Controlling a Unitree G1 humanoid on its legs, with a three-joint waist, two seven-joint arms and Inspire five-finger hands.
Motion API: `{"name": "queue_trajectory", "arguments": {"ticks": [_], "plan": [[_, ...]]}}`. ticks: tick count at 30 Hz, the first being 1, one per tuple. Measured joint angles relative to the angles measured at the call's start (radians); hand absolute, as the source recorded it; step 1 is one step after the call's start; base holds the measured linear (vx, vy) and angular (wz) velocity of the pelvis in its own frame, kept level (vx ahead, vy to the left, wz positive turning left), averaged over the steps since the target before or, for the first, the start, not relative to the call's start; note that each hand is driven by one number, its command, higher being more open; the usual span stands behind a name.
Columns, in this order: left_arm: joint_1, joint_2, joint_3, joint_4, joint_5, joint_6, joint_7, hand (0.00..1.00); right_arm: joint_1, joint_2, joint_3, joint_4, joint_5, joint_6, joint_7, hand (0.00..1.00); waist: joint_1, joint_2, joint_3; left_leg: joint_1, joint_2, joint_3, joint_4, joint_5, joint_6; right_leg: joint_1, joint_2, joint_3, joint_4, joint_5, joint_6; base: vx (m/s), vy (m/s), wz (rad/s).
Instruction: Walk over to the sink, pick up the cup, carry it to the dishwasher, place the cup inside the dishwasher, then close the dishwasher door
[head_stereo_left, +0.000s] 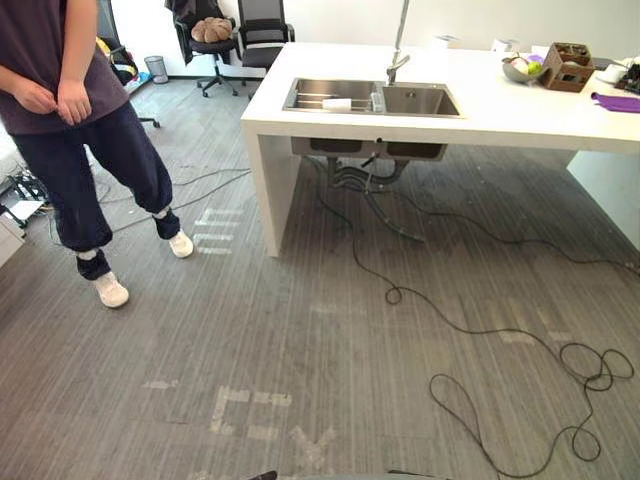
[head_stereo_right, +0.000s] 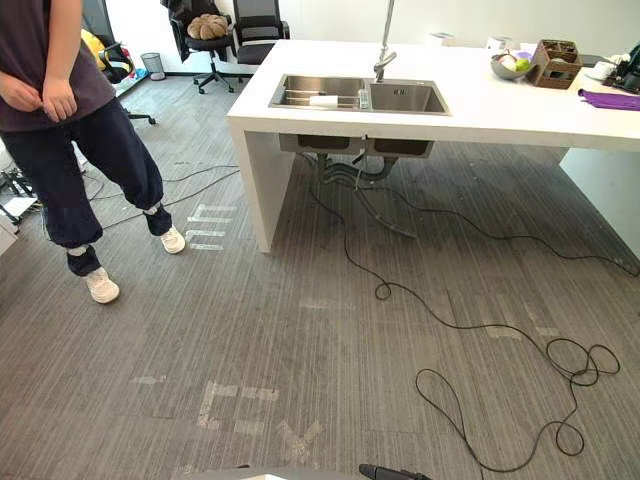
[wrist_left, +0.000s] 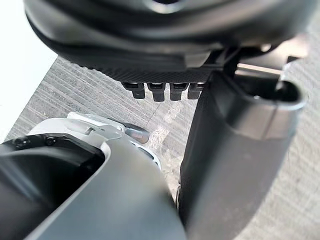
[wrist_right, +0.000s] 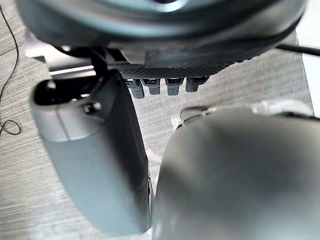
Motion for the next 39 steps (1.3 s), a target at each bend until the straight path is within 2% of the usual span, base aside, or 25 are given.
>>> {"name": "queue_trajectory", "arguments": {"ticks": [5, 15, 21, 23, 24, 25, 26, 28, 29, 31, 34, 36, 37, 39], "plan": [[0.005, -0.015, 0.047, 0.000, -0.050, 0.000, 0.018, 1.00, 0.003, 0.000, 0.002, 0.000, 0.015, -0.028, 0.008, 1.00, 0.000, -0.001, 0.011, 0.002, 0.000, 0.000, 0.000, 0.000, 0.000, 0.000, 0.000, -0.002, 0.000, 0.001, -0.001, -0.05, -0.028, 0.02], [0.009, -0.020, 0.052, 0.009, -0.047, -0.020, 0.018, 1.00, 0.006, 0.001, 0.007, 0.001, 0.018, -0.066, 0.035, 1.00, 0.001, -0.001, 0.012, 0.000, -0.001, -0.004, 0.000, 0.000, 0.000, 0.003, -0.001, -0.008, 0.000, 0.004, -0.006, -0.01, -0.008, 0.00], [0.011, -0.026, 0.052, 0.019, -0.054, -0.072, 0.017, 1.00, 0.003, -0.008, 0.046, 0.004, 0.026, -0.109, 0.049, 1.00, 0.000, -0.004, 0.019, 0.000, -0.007, -0.023, 0.000, 0.001, 0.001, 0.004, -0.007, -0.022, 0.007, 0.004, -0.007, -0.01, -0.001, 0.07], [0.006, -0.027, 0.051, 0.021, -0.057, -0.089, 0.016, 1.00, -0.007, -0.013, 0.065, 0.002, 0.036, -0.124, 0.052, 1.00, -0.003, -0.010, 0.040, 0.000, -0.013, -0.031, 0.001, 0.004, 0.005, -0.032, -0.025, -0.030, 0.097, -0.038, -0.008, -0.05, 0.007, 0.12], [0.004, -0.027, 0.048, 0.022, -0.057, -0.099, 0.014, 1.00, -0.014, -0.017, 0.074, -0.002, 0.043, -0.125, 0.057, 1.00, -0.004, -0.009, 0.050, 0.000, -0.018, -0.037, 0.002, 0.004, 0.007, -0.075, -0.045, -0.032, 0.196, -0.078, 0.003, -0.07, 0.044, 0.16], [0.001, -0.026, 0.046, 0.022, -0.057, -0.113, 0.013, 1.00, -0.018, -0.023, 0.082, -0.012, 0.058, -0.117, 0.067, 1.00, -0.008, -0.014, 0.068, -0.001, -0.026, -0.046, 0.007, 0.000, 0.018, -0.155, -0.082, -0.034, 0.381, -0.126, 0.023, -0.07, 0.049, 0.21], [0.000, -0.024, 0.046, 0.021, -0.058, -0.120, 0.013, 1.00, -0.022, -0.024, 0.084, -0.021, 0.060, -0.112, 0.073, 1.00, -0.009, -0.017, 0.075, -0.001, -0.033, -0.050, 0.015, -0.002, 0.031, -0.203, -0.105, -0.033, 0.488, -0.138, 0.028, -0.08, 0.052, 0.25], [0.005, -0.011, 0.049, -0.004, -0.065, -0.142, 0.015, 1.00, -0.019, -0.010, 0.084, -0.055, 0.074, -0.117, 0.065, 1.00, -0.010, -0.053, 0.097, 0.014, -0.071, -0.057, 0.039, -0.004, 0.066, -0.344, -0.202, -0.028, 0.816, -0.143, 0.005, -0.02, 0.006, 0.17], [0.005, -0.008, 0.050, -0.013, -0.065, -0.141, 0.015, 1.00, -0.022, -0.009, 0.085, -0.058, 0.074, -0.119, 0.059, 1.00, -0.010, -0.059, 0.102, 0.026, -0.077, -0.060, 0.042, -0.007, 0.072, -0.353, -0.215, -0.024, 0.847, -0.153, 0.005, 0.03, -0.006, 0.10], [0.004, -0.008, 0.049, -0.014, -0.083, -0.135, 0.032, 1.00, -0.025, -0.009, 0.092, -0.058, 0.079, -0.135, 0.054, 1.00, -0.014, -0.058, 0.103, 0.028, -0.067, -0.077, 0.085, -0.040, 0.075, -0.359, -0.220, -0.021, 0.801, -0.181, 0.009, 0.05, -0.018, 0.17], [-0.001, -0.009, 0.058, -0.012, -0.102, -0.099, 0.046, 1.00, -0.022, -0.006, 0.092, -0.059, 0.122, -0.162, 0.049, 1.00, -0.023, -0.049, 0.109, -0.006, -0.037, -0.100, 0.137, -0.082, 0.068, -0.378, -0.212, -0.036, 0.653, -0.180, 0.008, 0.08, -0.079, 0.21], [-0.022, -0.020, 0.083, -0.003, -0.102, -0.059, 0.035, 1.00, -0.023, -0.019, 0.087, -0.061, 0.186, -0.173, 0.069, 1.00, -0.024, -0.020, 0.135, -0.024, 0.031, -0.114, 0.198, -0.132, 0.027, -0.398, -0.173, -0.013, 0.500, -0.135, 0.013, 0.14, -0.173, 0.17], [-0.024, -0.022, 0.086, -0.002, -0.103, -0.055, 0.031, 1.00, -0.023, -0.021, 0.087, -0.062, 0.194, -0.177, 0.076, 1.00, -0.024, -0.015, 0.141, -0.022, 0.047, -0.119, 0.212, -0.145, 0.017, -0.400, -0.164, 0.003, 0.467, -0.115, 0.013, 0.21, -0.246, 0.17], [-0.027, -0.020, 0.092, -0.003, -0.103, -0.055, 0.027, 1.00, -0.014, -0.018, 0.087, -0.064, 0.203, -0.194, 0.082, 1.00, -0.021, -0.019, 0.152, -0.014, 0.098, -0.145, 0.285, -0.218, -0.043, -0.377, -0.167, 0.049, 0.341, -0.041, 0.024, 0.41, -0.466, 0.30]]}}
